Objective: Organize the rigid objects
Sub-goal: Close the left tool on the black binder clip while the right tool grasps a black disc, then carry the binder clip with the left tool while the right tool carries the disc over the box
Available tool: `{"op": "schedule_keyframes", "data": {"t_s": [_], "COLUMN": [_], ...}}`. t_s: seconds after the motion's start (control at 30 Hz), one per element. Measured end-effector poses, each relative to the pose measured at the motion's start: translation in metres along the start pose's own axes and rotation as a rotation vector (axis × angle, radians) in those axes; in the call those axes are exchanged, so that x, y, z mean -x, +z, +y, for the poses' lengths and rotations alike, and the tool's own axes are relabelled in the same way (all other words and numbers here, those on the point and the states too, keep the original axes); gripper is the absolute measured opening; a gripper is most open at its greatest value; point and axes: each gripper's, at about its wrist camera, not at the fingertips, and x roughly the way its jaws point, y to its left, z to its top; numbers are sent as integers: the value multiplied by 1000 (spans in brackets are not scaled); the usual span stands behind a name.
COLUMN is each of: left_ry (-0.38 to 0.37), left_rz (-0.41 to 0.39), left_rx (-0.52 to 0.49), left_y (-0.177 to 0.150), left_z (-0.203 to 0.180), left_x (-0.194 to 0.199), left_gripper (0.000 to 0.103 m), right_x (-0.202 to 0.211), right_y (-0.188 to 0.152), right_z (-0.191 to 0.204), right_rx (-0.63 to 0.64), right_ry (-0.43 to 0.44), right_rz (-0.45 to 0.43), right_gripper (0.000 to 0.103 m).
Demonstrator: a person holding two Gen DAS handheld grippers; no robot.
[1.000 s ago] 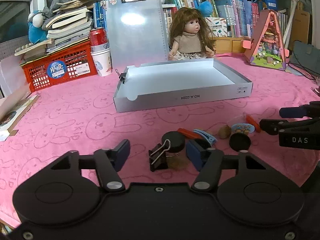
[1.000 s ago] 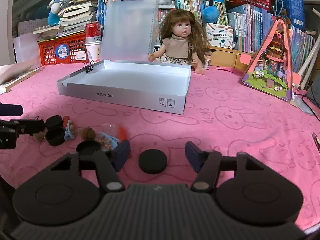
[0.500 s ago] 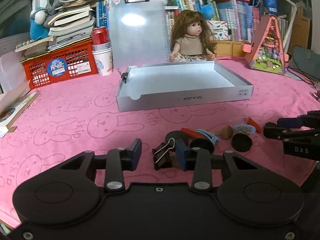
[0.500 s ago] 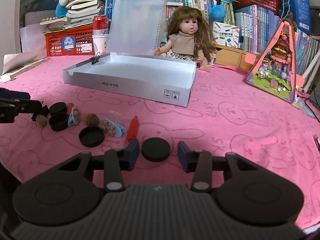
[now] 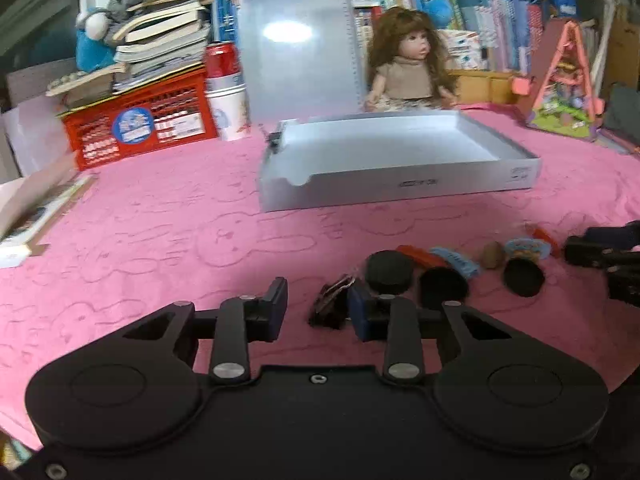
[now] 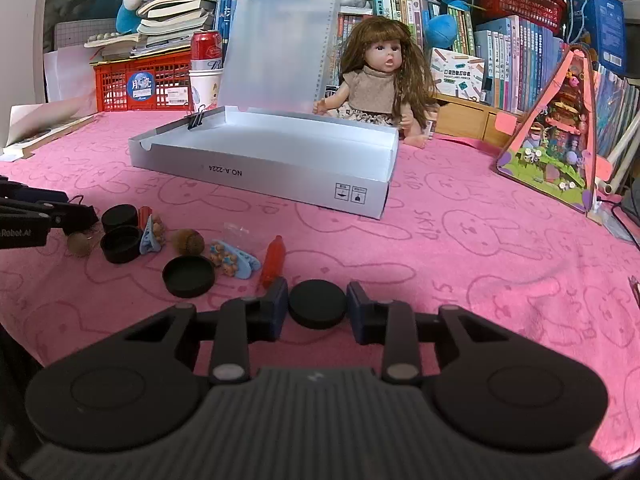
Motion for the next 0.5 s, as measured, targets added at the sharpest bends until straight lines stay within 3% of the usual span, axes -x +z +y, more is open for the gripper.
{"op": "schedule_keyframes", "data": {"t_s": [0.07,0.2,0.37,0.43,0.47,0.5], "left_ry": [13,-55,-36,-49,-56,-49], "left_rz": [7,28,21,20,24,23], "left_rx": [11,34,35,49,59,62], "left_y": [-1,-3,-2,-2,-1,-1], "left_z": [5,10,7,8,9,8], "left_x": [-2,-4,-8,-11,-12,-12], "left_gripper": [32,35,42,40,31,30], "right_x": [0,1,1,1,1,1], "right_y": [-1,-3,-4,-5,-5,-5], "right_z": [1,1,-1,-2,-2,-3], "right_rx": [5,18,-2,-9,-10,-13], "right_ry": [-9,-15,-13,-8,-7,-6], "right_rz": [-5,-20,-20,-22,-22,-22], "right_gripper": [37,38,39,39,38,38]}}
